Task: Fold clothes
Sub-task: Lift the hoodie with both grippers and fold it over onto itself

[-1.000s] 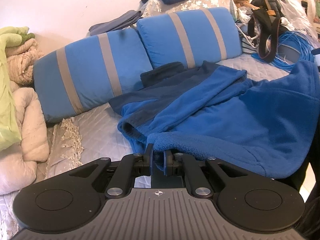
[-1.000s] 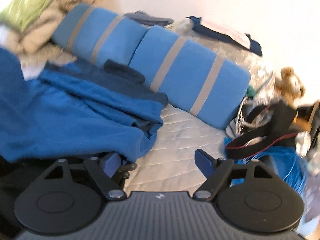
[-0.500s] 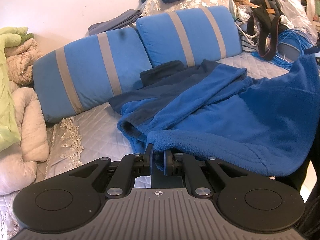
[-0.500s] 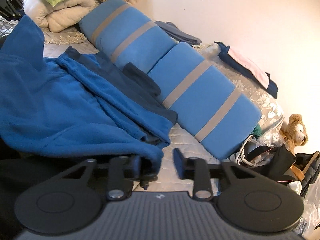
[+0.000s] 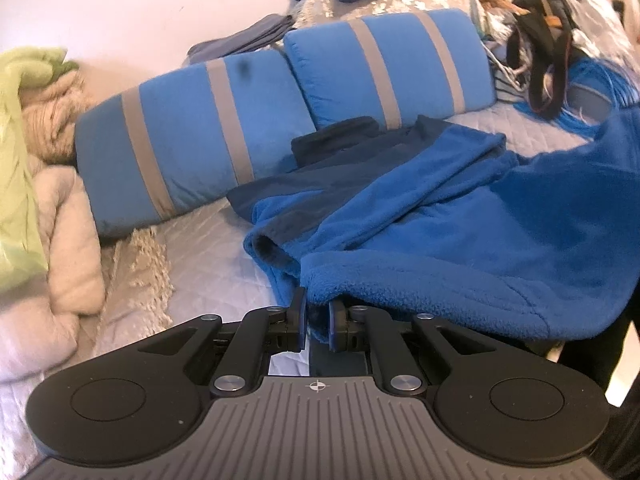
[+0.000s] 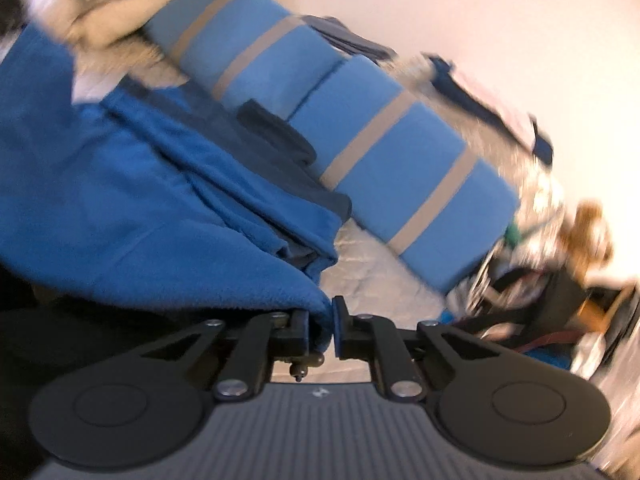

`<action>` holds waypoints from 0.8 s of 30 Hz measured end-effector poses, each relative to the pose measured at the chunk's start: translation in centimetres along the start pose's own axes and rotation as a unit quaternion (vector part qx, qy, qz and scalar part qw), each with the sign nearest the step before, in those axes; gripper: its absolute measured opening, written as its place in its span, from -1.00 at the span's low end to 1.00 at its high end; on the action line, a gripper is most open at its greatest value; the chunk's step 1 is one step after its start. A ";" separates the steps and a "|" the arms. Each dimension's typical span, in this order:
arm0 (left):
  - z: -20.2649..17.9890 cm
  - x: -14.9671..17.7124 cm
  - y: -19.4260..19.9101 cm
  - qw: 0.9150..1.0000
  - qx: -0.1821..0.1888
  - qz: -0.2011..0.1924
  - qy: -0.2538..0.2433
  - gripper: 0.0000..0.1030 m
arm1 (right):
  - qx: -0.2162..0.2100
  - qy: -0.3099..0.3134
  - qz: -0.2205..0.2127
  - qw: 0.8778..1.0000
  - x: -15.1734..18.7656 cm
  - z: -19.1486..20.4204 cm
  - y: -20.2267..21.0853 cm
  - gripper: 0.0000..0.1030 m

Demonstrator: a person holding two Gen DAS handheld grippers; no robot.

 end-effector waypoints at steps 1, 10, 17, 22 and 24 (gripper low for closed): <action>0.1 0.0 0.0 1.000 0.000 0.000 0.003 -0.79 | -0.004 -0.013 0.003 1.000 0.1 -0.2 -0.1 -0.76; 1.7 -0.4 1.5 0.994 -0.082 0.004 -0.074 -0.81 | 0.058 0.045 0.005 0.997 -0.8 -2.2 0.5 -0.87; 2.0 -0.6 2.8 0.977 -0.119 0.003 -0.176 -0.81 | 0.082 0.152 0.005 0.985 -0.3 -3.0 1.4 -0.86; 0.4 0.2 2.0 0.942 -0.151 0.008 -0.300 -0.80 | 0.078 0.208 0.006 0.975 0.0 -2.8 1.1 -0.82; -0.1 0.4 1.7 0.924 -0.163 0.008 -0.345 -0.80 | 0.073 0.228 0.010 0.971 -0.1 -2.6 1.0 -0.81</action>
Point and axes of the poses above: each gripper's, at about its wrist camera, not at the fingertips, and y roughly against the way its jaws point, z to its left, x to its underside, the point moved 9 cm from there along -y, roughly the way its jaws point, and after that the axes turned 12 degrees about -y, right-handed, at the moved point
